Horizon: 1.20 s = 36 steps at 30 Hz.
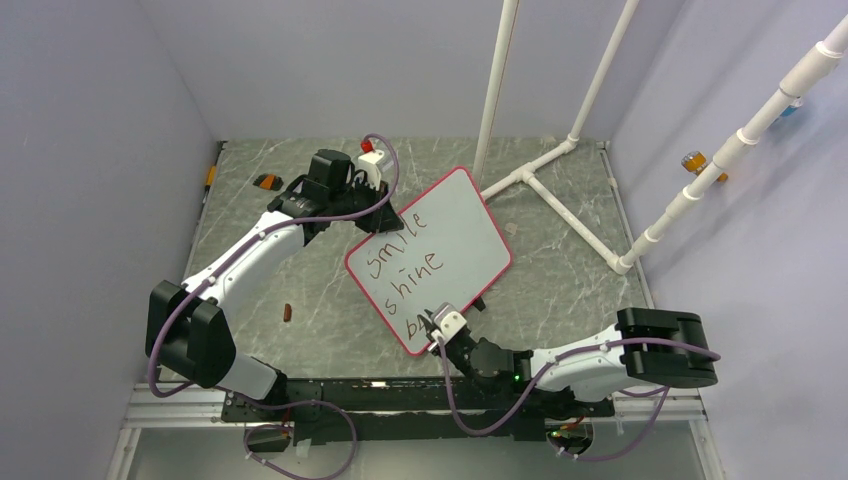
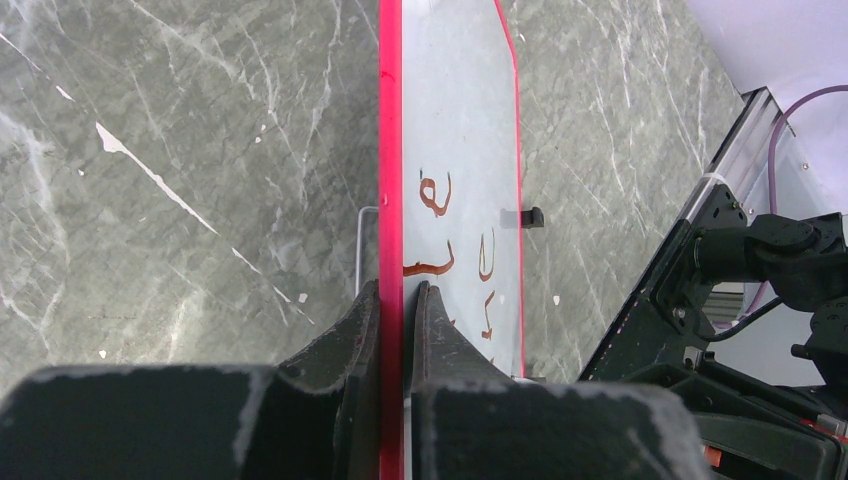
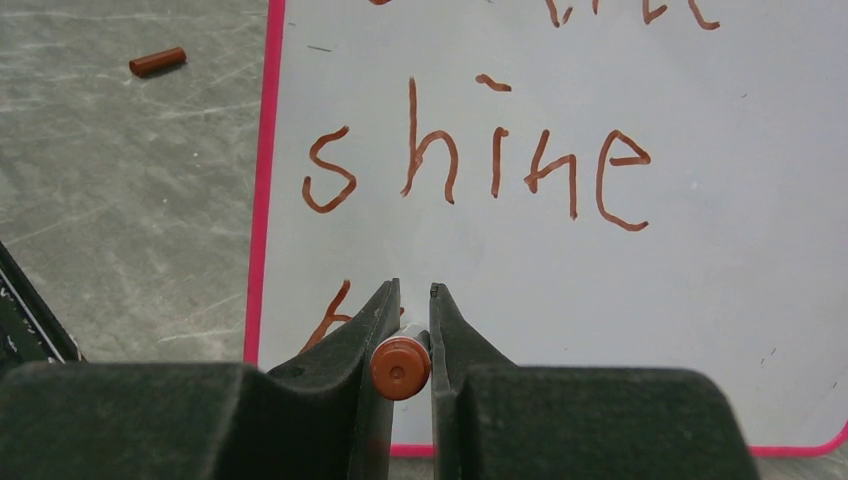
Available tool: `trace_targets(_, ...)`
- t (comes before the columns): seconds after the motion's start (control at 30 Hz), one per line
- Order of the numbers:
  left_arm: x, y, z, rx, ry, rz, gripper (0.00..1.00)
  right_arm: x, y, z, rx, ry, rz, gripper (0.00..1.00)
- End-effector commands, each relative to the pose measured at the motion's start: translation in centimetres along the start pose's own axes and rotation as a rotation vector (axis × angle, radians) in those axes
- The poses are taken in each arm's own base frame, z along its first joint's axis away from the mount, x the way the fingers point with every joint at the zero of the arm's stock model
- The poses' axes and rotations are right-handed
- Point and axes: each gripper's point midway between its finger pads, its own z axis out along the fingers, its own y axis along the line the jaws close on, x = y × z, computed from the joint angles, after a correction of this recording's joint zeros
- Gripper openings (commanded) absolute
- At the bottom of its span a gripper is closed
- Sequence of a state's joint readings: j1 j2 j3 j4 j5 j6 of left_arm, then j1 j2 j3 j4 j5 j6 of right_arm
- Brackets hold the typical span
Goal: Write a sentence on the whiteboard
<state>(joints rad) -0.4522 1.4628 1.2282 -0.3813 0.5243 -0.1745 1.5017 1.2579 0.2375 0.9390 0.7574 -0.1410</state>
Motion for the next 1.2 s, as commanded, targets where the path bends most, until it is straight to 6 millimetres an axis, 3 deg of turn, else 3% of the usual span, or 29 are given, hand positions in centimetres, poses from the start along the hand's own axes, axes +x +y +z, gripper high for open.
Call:
trace_targets(0.0, -2.3, 1.9, -0.8, -0.112, -0.079, 0.107, 0.00, -1.5, -0.3, 0.7, 0.021, -0.049, 0.040, 0.00)
trace_targets(0.33, -2.3, 1.9, -0.9, -0.113, -0.081, 0.110, 0.00, -1.3, -1.6, 0.3, 0.070, -0.015, 0.037, 0.00)
trace_targets(0.7, -2.6, 1.8, -1.0, -0.110, -0.088, 0.113, 0.00, -3.1, -2.9, -0.9, 0.075, -0.068, 0.120, 0.00)
trace_targets(1.17, -2.6, 1.6, -1.1, -0.104, -0.089, 0.113, 0.00, -0.8, -4.0, -0.1, 0.132, -0.061, 0.180, 0.00)
